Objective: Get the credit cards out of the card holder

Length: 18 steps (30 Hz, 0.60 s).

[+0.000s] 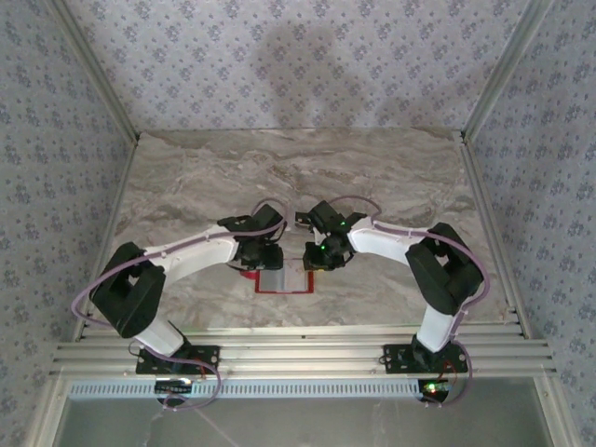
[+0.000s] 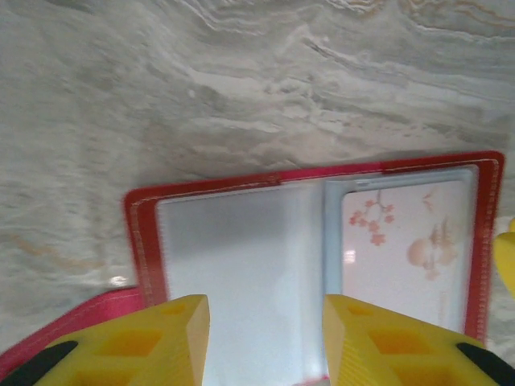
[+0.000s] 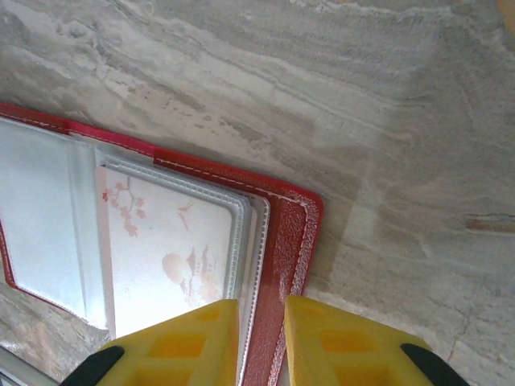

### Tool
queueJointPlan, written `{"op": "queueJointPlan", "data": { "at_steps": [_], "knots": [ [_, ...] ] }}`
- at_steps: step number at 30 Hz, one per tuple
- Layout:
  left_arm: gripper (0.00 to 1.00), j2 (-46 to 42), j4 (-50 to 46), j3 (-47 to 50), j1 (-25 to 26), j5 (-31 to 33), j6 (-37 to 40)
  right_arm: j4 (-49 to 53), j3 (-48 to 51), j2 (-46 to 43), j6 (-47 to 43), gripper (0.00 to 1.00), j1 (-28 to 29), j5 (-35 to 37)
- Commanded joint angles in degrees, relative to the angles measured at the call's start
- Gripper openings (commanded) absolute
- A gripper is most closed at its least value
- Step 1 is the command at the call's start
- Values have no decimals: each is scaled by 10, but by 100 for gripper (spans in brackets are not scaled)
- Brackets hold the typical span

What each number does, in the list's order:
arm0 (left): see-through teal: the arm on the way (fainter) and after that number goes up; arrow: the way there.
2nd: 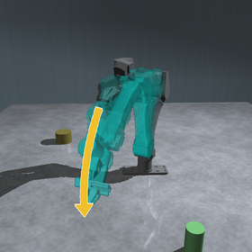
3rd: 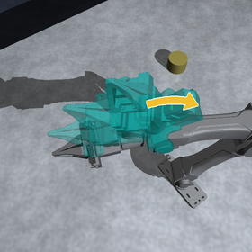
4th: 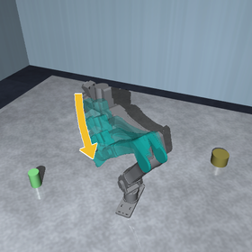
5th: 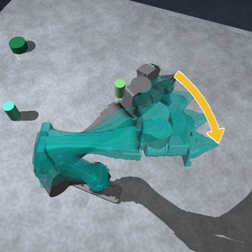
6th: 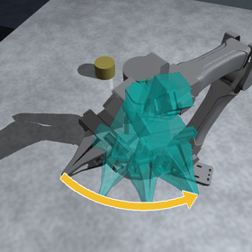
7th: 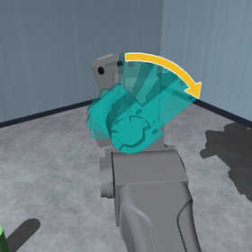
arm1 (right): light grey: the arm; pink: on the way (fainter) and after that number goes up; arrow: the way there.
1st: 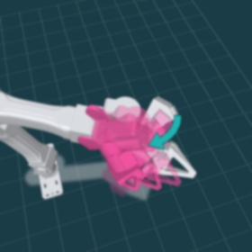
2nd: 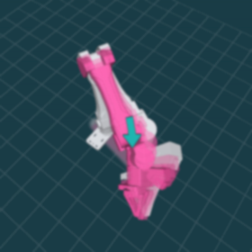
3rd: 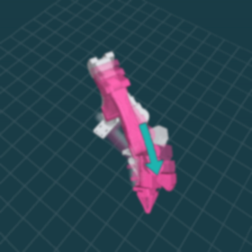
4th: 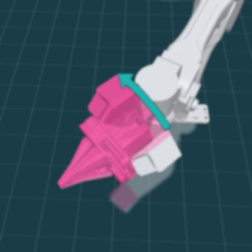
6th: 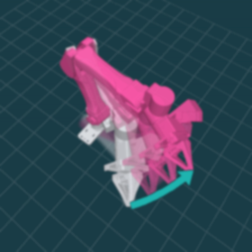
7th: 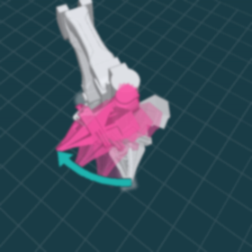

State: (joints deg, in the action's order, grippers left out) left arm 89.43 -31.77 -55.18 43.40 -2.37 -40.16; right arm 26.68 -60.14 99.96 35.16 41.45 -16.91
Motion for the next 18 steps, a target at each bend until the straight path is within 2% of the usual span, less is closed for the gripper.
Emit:
{"op": "queueJointPlan", "data": {
  "at_steps": [1,9,18],
  "knots": [
    [42,-16,83,25,-9,-90,-23,18,6,-21,4,24,6,10],
    [35,13,138,47,-17,-153,-51,-5,6,7,25,23,13,-15],
    [27,36,120,43,-17,-148,-53,-4,1,33,23,24,17,-11]
  ]
}}
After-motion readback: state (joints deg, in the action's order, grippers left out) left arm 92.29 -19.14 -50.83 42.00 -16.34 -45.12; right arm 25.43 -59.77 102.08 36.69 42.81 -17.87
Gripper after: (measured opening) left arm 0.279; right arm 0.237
